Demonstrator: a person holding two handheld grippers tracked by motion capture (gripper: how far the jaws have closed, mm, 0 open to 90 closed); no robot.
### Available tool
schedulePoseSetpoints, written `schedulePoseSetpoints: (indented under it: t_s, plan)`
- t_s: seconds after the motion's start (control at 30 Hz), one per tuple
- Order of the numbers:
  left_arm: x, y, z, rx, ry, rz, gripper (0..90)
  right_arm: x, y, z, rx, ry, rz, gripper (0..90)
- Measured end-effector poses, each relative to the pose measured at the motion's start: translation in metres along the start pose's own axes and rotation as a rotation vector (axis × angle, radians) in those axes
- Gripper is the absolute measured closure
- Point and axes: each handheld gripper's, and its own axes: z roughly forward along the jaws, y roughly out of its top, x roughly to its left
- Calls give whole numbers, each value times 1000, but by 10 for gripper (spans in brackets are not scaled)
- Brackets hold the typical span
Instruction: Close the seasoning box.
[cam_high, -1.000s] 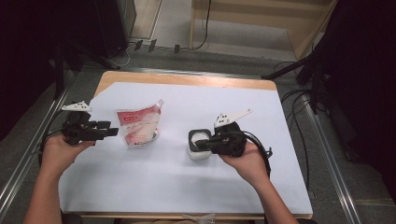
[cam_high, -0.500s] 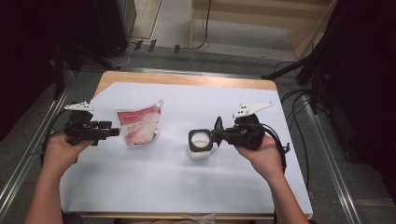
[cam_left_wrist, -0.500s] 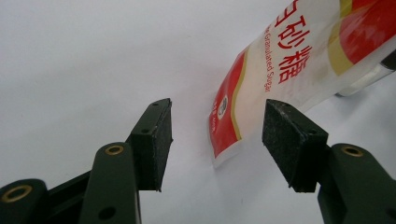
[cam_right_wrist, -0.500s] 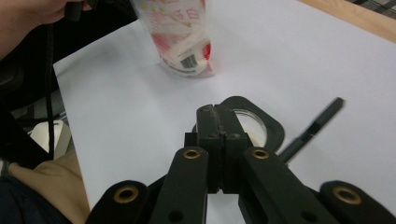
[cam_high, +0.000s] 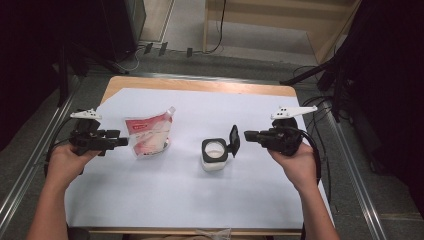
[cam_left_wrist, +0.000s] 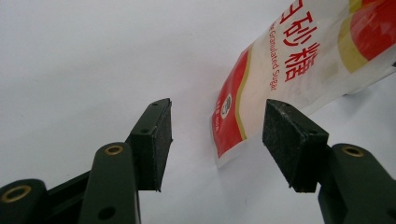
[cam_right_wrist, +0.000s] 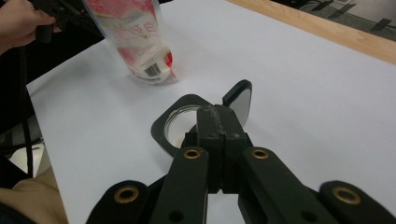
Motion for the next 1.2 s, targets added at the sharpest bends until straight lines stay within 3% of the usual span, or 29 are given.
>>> schedulePoseSetpoints:
  t_s: [0.2,0.47,1.0,1.2]
  plan:
    - [-2,1,1,-11,0,-3,437,-8,-8,9,25,-29,6,900]
    - [-2,1,0,-14,-5,-5,434,-20,-22,32,68,-19,51,900]
    - [2,-1,-1,-17,5,-12,425,-16,-24,44,72,-8,55,900]
    - [2,-1,-1,-20,2,-35,405,-13,-23,45,75,-12,57,900]
